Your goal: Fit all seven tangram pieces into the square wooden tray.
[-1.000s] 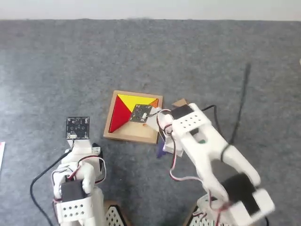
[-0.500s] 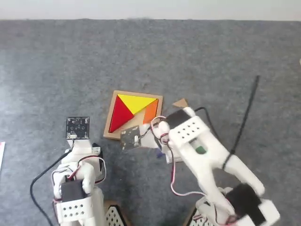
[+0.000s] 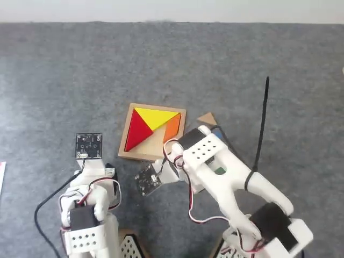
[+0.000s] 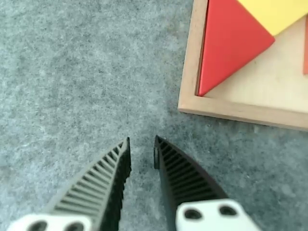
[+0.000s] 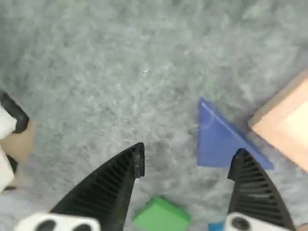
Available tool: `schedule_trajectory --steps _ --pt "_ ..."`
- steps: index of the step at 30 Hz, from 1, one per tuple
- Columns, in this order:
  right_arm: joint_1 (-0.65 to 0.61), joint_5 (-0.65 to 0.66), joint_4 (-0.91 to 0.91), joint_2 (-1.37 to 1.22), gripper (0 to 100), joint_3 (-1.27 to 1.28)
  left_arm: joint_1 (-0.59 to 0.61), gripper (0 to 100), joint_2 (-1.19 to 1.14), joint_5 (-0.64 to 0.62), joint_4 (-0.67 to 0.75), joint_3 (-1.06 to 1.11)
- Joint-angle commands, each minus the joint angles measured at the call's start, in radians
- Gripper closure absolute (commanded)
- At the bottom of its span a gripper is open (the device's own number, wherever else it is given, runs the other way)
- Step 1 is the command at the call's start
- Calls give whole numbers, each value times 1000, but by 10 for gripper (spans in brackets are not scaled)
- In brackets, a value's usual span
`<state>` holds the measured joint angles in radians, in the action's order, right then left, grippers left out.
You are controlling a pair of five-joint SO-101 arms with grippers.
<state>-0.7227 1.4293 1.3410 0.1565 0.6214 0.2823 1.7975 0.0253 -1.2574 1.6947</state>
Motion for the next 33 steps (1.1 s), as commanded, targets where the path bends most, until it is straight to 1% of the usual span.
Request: schedule_trajectory --steps 1,7,12,15,22,27,30,31,33 --pt "-7 87 13 1 705 -20 -5 920 20 0 -5 -12" --pt "4 195 10 -1 705 -21 -5 920 20 0 -5 -12" --pt "59 265 7 -4 706 -23 -5 920 20 0 -5 -12" --pt "79 285 5 -47 706 -38 -5 920 20 0 -5 -12" --pt "81 287 16 -214 706 -170 -5 920 20 0 -5 -12" --pt "82 287 28 -231 706 -192 -5 920 20 0 -5 -12" --pt "116 281 30 -226 706 -199 -5 920 20 0 -5 -12" --pt "128 269 33 -222 706 -210 -5 920 20 0 -5 -12" --pt "136 183 68 -205 706 -235 -5 920 20 0 -5 -12"
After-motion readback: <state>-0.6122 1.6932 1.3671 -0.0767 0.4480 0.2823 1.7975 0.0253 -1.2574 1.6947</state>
